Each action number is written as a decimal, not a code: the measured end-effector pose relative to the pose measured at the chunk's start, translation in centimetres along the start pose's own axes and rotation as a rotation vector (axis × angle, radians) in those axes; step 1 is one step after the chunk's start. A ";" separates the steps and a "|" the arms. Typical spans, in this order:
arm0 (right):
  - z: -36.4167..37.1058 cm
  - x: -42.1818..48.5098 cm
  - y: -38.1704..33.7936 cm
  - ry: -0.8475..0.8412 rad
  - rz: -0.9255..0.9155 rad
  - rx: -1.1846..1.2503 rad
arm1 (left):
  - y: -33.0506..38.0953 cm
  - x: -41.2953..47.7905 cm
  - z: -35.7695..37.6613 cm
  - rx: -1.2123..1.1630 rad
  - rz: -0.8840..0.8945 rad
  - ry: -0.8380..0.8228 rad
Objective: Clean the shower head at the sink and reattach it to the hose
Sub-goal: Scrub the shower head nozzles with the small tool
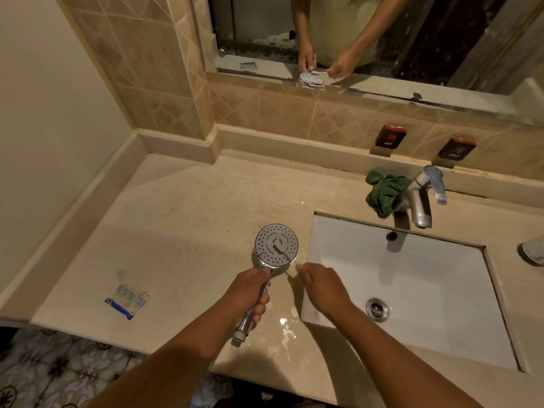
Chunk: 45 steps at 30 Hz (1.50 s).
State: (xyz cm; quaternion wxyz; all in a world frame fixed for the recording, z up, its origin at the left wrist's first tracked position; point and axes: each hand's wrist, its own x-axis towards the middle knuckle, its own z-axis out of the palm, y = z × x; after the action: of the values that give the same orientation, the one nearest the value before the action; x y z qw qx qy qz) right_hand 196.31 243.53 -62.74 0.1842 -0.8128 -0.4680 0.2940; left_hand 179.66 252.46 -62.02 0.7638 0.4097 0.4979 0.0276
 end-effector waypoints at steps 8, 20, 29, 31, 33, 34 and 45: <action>-2.7 3.5 1.1 0.111 0.079 0.018 | 0.7 0.3 0.4 -0.004 0.002 -0.029; 1.2 -0.3 -0.6 -0.009 0.029 0.044 | 0.9 1.2 -0.2 -0.071 -0.021 -0.004; -1.8 3.3 2.3 0.153 0.091 0.021 | 1.2 0.5 0.0 -0.055 -0.007 -0.034; -1.1 2.7 2.6 0.155 0.098 0.031 | 1.6 0.6 0.0 -0.049 0.007 -0.012; -0.5 2.0 2.8 0.179 0.095 0.059 | 1.9 0.9 0.0 -0.049 0.004 0.001; -0.3 1.7 2.9 0.187 0.089 0.078 | 2.1 1.1 0.0 -0.043 0.000 0.007; 1.4 -0.4 2.7 0.029 -0.052 -0.037 | 1.0 1.6 0.1 -0.073 -0.067 -0.033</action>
State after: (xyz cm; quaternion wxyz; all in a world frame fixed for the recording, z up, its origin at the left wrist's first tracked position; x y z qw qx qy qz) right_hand 197.03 241.83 -65.23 0.1835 -0.8078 -0.4916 0.2687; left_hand 180.87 253.82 -62.50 0.7870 0.3649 0.4972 0.0132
